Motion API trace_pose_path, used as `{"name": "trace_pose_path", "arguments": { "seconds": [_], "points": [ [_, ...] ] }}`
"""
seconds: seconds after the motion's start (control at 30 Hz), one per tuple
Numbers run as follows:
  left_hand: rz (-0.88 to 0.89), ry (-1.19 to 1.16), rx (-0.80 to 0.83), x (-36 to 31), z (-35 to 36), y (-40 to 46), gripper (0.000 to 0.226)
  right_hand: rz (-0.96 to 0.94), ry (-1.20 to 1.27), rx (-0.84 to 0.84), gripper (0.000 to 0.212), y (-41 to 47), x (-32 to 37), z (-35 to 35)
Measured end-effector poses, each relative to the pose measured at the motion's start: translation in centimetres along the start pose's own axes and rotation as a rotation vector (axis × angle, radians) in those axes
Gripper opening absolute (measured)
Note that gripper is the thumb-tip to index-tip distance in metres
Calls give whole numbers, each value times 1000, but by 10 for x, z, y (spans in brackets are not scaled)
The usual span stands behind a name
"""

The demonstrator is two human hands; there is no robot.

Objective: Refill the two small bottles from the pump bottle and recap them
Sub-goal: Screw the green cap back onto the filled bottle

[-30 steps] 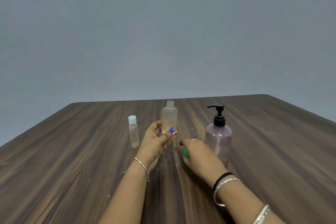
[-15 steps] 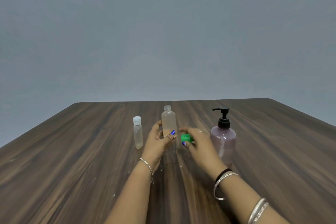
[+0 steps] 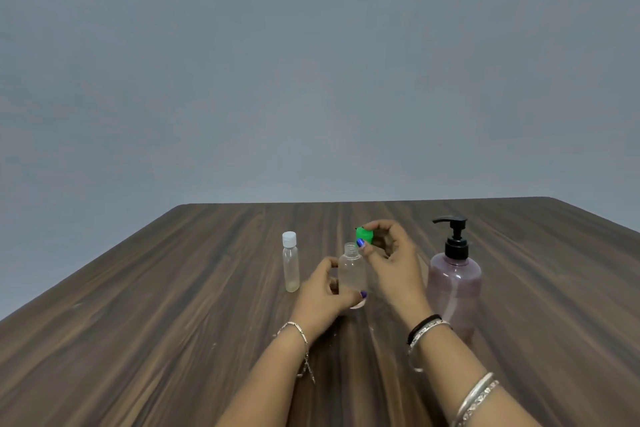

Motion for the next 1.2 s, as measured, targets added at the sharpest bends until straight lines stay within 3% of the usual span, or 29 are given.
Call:
{"name": "trace_pose_path", "arguments": {
  "seconds": [0.23,0.8,1.03,1.2],
  "points": [
    [42,95,26,11,-5,-2,48,28,-40,179,42,-3,-13,5],
    [47,72,120,20,-5,5,37,77,-188,325,27,-2,-22,0],
    [54,26,152,17,-2,3,36,-9,-355,280,28,-3,-16,-2],
    [53,-3,152,18,-2,3,36,37,-366,320,30,-2,-18,-2]
  ]
}}
Point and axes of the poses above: each hand's wrist, its own y-axis towards the middle knuckle, its own z-axis out of the palm, x = y × z, the point moved 4 cm from there along y, towards the middle knuckle, and after that the axes turned 3 degrees about z, right-handed, at the moved point
